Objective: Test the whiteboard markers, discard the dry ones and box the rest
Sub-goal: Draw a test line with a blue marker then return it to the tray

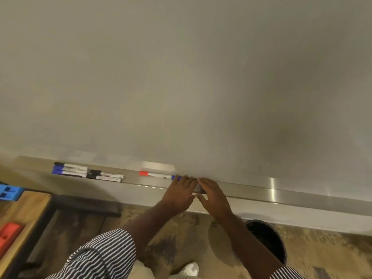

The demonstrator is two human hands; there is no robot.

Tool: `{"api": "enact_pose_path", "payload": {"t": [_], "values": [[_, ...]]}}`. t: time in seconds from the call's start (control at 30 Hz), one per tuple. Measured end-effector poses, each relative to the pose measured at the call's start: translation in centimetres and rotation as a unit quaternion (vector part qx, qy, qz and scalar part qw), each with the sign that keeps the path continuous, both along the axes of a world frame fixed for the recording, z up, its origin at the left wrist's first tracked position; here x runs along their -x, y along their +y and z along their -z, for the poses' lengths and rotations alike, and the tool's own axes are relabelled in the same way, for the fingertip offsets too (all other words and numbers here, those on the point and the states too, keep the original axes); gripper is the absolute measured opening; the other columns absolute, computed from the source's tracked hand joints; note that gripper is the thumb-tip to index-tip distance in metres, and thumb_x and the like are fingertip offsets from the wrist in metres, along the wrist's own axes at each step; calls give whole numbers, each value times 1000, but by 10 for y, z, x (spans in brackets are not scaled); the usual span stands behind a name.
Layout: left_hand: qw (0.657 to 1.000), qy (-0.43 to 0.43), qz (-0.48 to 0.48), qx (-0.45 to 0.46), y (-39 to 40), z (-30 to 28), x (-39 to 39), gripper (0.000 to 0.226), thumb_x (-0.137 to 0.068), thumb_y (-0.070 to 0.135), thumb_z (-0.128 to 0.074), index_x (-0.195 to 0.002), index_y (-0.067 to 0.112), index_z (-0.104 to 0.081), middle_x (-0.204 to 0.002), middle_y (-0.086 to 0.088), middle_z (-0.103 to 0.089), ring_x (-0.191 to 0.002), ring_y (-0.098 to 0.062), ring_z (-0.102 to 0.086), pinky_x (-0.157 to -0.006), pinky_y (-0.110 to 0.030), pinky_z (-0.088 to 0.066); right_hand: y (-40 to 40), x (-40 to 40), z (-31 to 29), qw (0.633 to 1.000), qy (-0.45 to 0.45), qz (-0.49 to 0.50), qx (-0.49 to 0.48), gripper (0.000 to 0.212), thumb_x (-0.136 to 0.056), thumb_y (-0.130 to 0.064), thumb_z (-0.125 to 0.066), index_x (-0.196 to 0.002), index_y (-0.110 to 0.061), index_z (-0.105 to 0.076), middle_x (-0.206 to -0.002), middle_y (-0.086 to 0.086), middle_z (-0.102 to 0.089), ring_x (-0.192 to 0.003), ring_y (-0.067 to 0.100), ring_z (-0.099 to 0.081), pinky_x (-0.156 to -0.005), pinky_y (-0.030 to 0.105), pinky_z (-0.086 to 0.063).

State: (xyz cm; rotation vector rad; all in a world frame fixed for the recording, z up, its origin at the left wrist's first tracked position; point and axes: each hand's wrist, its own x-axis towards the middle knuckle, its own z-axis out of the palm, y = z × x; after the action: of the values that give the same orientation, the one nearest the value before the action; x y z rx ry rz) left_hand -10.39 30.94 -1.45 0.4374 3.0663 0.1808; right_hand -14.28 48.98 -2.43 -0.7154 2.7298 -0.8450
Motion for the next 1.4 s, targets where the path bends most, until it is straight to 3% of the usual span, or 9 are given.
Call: {"api": "enact_pose_path", "payload": {"t": [0.17,0.33,0.53,0.73,0.83,0.97,1.1,1.2,1.4], "values": [[998,-17,-42,46,-7,4,-9,66,-84,37,-78,-141,13,-53,-144,-11,-58,-136,-36,-51,-116,-64,-30,-25,3,5,996,67,-25,-62,47,-92,-24,-72,-137,-15,-63,-134,4,-65,-125,29,-58,-106,41,-46],[995,-33,-44,86,-13,7,-11,57,-91,26,-69,-141,9,-48,-143,-18,-54,-140,-40,-42,-119,-62,-19,-33,2,6,988,86,-2,-125,27,-89,-20,-74,-116,-18,-74,-110,4,-72,-107,31,-63,-87,40,-52],[999,-7,28,43,-31,1,-8,49,-80,17,-78,-127,11,-63,-118,-15,-71,-125,-37,-59,-111,-51,-41,-21,2,4,997,47,48,-44,24,-86,-7,-73,-107,-19,-76,-102,-1,-69,-98,22,-58,-82,28,-42],[992,61,-40,-105,-41,-27,-5,35,-82,13,-72,-117,19,-71,-111,-7,-75,-109,-30,-67,-97,-42,-54,-17,8,-34,981,-38,121,148,25,-90,-8,-68,-93,-31,-76,-92,-15,-71,-91,8,-65,-81,26,-51],[975,61,-78,-197,-48,-61,-5,34,-88,20,-71,-122,21,-68,-115,0,-73,-105,-23,-66,-111,-38,-43,-20,3,-68,958,-82,149,230,25,-95,-7,-68,-93,-30,-77,-90,-16,-75,-89,6,-69,-80,20,-52],[932,44,-124,-337,-67,-102,-5,22,-89,22,-75,-111,23,-71,-102,6,-72,-92,-11,-62,-94,-27,-51,-32,-3,-110,908,-140,204,338,17,-96,-8,-67,-93,-20,-77,-85,2,-76,-82,23,-69,-75,30,-57],[874,-10,-125,-469,-89,-144,-1,11,-88,17,-78,-97,19,-73,-90,9,-72,-82,-9,-66,-77,-22,-52,-52,-10,-155,839,-183,237,455,11,-96,-14,-65,-98,-12,-75,-80,9,-74,-78,26,-68,-70,31,-60],[815,-48,-102,-569,-98,-185,7,7,-90,14,-76,-97,13,-74,-86,3,-72,-67,-15,-67,-69,-28,-58,-67,-17,-184,797,-210,180,538,26,-88,-23,-69,-109,-8,-70,-82,15,-69,-74,25,-66,-70,33,-59],[798,-64,13,-599,-99,-242,16,10,-95,15,-68,-104,10,-72,-91,-1,-73,-66,-24,-64,-59,-36,-57,-106,-24,-236,808,-152,112,558,13,-94,-17,-63,-98,-15,-76,-79,15,-70,-68,24,-66,-64,33,-58]]}}
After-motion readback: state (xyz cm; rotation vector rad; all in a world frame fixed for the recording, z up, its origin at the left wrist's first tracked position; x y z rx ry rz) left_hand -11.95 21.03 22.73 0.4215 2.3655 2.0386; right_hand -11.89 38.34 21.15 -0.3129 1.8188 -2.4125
